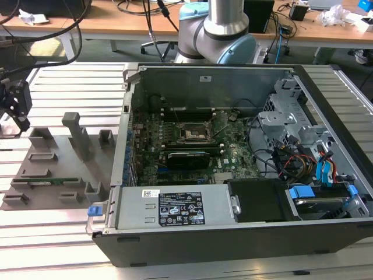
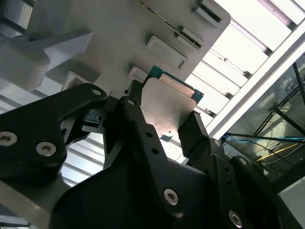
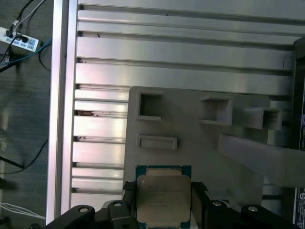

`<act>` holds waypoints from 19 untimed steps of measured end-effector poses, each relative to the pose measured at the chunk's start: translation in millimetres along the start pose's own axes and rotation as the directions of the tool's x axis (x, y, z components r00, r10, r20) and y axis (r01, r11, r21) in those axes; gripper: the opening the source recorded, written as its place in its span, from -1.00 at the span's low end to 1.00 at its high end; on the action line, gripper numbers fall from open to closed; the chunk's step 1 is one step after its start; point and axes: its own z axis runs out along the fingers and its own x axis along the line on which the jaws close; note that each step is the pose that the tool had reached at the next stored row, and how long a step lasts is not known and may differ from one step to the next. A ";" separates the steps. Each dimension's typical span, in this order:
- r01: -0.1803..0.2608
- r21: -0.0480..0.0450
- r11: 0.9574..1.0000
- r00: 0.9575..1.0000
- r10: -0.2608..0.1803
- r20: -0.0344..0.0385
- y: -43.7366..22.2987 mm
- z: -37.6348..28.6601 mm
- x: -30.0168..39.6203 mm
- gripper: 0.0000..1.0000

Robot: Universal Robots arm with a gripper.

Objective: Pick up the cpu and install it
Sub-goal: 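Pick up the cpu and move it towards the insertion slot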

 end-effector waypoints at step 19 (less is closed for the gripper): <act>0.000 -0.001 1.000 1.000 0.000 0.000 -0.9 -40.0 -1.1 0.09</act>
